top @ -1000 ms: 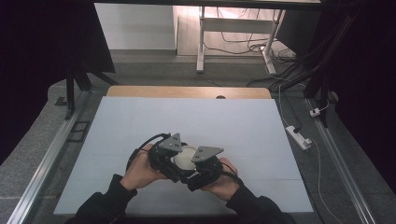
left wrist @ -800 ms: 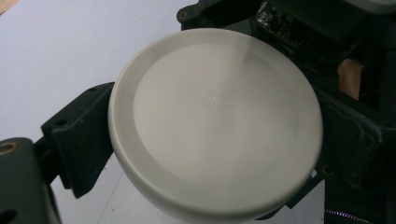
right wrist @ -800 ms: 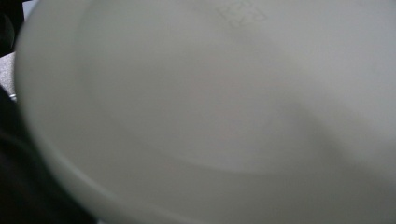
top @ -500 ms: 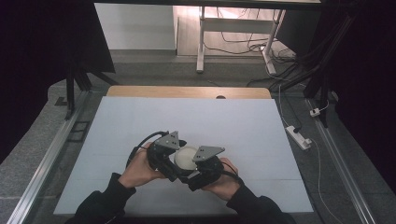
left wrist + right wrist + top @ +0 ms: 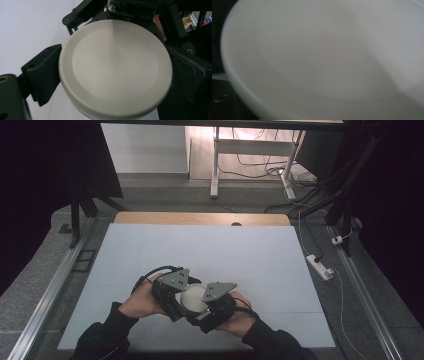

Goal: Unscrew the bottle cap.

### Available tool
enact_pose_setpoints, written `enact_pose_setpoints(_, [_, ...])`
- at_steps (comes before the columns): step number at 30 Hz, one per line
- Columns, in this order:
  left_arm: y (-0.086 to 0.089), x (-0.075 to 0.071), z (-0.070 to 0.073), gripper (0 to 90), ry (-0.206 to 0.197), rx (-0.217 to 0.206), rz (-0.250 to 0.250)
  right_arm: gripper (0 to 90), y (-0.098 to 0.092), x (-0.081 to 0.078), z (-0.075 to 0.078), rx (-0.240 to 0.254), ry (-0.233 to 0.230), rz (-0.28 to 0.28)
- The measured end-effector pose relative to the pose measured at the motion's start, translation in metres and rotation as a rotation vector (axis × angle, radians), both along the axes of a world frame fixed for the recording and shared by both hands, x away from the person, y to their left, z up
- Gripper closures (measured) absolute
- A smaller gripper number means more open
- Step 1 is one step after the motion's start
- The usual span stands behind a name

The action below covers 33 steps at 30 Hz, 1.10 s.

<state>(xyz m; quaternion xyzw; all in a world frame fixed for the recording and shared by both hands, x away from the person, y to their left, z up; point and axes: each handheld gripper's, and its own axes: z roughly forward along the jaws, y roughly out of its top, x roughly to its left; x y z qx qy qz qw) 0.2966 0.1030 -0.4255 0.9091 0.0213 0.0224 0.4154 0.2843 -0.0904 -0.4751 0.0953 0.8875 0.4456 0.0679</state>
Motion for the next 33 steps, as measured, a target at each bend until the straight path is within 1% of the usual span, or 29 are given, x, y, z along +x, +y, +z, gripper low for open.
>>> enact_pose_setpoints(3, [-0.001, 0.001, -0.001, 7.5, 0.005, -0.002, 0.043, 6.6, 0.000, 0.001, 0.000, -0.002, 0.002, -0.017])
enact_pose_setpoints(4, [-0.003, 0.003, -0.002, 7.6, 0.014, -0.007, 0.079, 6.6, -0.002, 0.004, -0.001, -0.009, -0.005, -0.037])
enact_pose_setpoints(5, [-0.003, 0.003, -0.002, 7.6, 0.014, -0.007, 0.079, 6.6, -0.002, 0.005, -0.001, -0.010, -0.002, -0.049])
enact_pose_setpoints(6, [-0.004, 0.003, -0.002, 7.6, 0.017, -0.009, 0.095, 6.6, -0.002, 0.005, -0.001, -0.010, -0.002, -0.049])
enact_pose_setpoints(7, [-0.004, 0.004, -0.003, 7.6, 0.019, -0.007, 0.112, 6.6, -0.003, 0.006, -0.001, -0.016, -0.004, -0.075])
enact_pose_setpoints(8, [-0.006, 0.004, -0.003, 7.6, 0.023, -0.011, 0.135, 6.6, -0.003, 0.007, -0.001, -0.020, -0.007, -0.086])
enact_pose_setpoints(9, [-0.009, 0.003, -0.003, 7.6, 0.026, -0.009, 0.179, 6.6, -0.004, 0.008, -0.002, -0.018, -0.005, -0.098])
enact_pose_setpoints(10, [-0.009, 0.003, -0.003, 7.6, 0.026, -0.009, 0.179, 6.6, -0.004, 0.009, -0.002, -0.019, -0.005, -0.108])
enact_pose_setpoints(11, [-0.010, 0.002, -0.003, 7.6, 0.027, -0.008, 0.203, 6.6, -0.004, 0.009, -0.002, -0.019, -0.005, -0.108])
enact_pose_setpoints(13, [-0.014, 0.001, -0.002, 7.6, 0.028, -0.004, 0.253, 6.6, -0.005, 0.010, -0.002, -0.022, -0.006, -0.130])
enact_pose_setpoints(14, [-0.016, 0.000, -0.002, 7.6, 0.026, -0.001, 0.278, 6.6, -0.005, 0.011, -0.002, -0.019, 0.000, -0.156])
enact_pose_setpoints(15, [-0.017, -0.001, -0.001, 7.6, 0.022, 0.006, 0.302, 6.6, -0.005, 0.011, -0.002, -0.019, 0.000, -0.156])
enact_pose_setpoints(17, [-0.022, -0.004, -0.001, 7.6, 0.010, 0.014, 0.350, 6.6, -0.006, 0.012, -0.002, -0.023, -0.002, -0.174])
enact_pose_setpoints(19, [-0.027, -0.007, -0.001, 7.6, -0.003, 0.024, 0.387, 6.6, -0.007, 0.013, -0.003, -0.029, -0.009, -0.186])
enact_pose_setpoints(20, [-0.029, -0.008, -0.001, 7.6, -0.009, 0.029, 0.398, 6.6, -0.007, 0.013, -0.003, -0.027, -0.005, -0.194])
enact_pose_setpoints(21, [-0.030, -0.008, 0.000, 7.5, -0.010, 0.033, 0.401, 6.6, -0.008, 0.014, -0.003, -0.024, -0.005, -0.192])
enact_pose_setpoints(23, [-0.029, -0.008, 0.000, 7.4, -0.007, 0.027, 0.393, 6.6, -0.008, 0.014, -0.003, -0.022, -0.002, -0.190])
enact_pose_setpoints(25, [-0.027, -0.006, 0.000, 5.5, 0.007, 0.012, 0.367, 6.6, -0.008, 0.013, -0.002, -0.012, 0.003, -0.180])
enact_pose_setpoints(26, [-0.022, -0.002, 0.000, 4.0, 0.035, -0.004, 0.334, 6.6, -0.008, 0.013, -0.002, -0.008, 0.004, -0.173])
enact_pose_setpoints(27, [-0.022, -0.002, 0.000, 2.9, 0.035, -0.004, 0.334, 6.6, -0.008, 0.013, -0.002, -0.008, 0.004, -0.173])
enact_pose_setpoints(28, [-0.021, -0.001, 0.001, 1.9, 0.045, -0.019, 0.325, 6.6, -0.008, 0.012, -0.001, -0.005, 0.002, -0.159])
enact_pose_setpoints(30, [-0.015, 0.000, 0.004, 1.8, 0.041, -0.029, 0.295, 6.6, -0.007, 0.011, -0.001, -0.001, 0.003, -0.154])
enact_pose_setpoints(32, [-0.011, 0.001, 0.006, 1.1, 0.036, -0.029, 0.261, 6.6, -0.007, 0.010, 0.000, 0.005, 0.004, -0.128])
enact_pose_setpoints(33, [-0.009, 0.001, 0.007, 1.0, 0.038, -0.023, 0.232, 6.6, -0.006, 0.009, 0.000, 0.004, 0.002, -0.119])
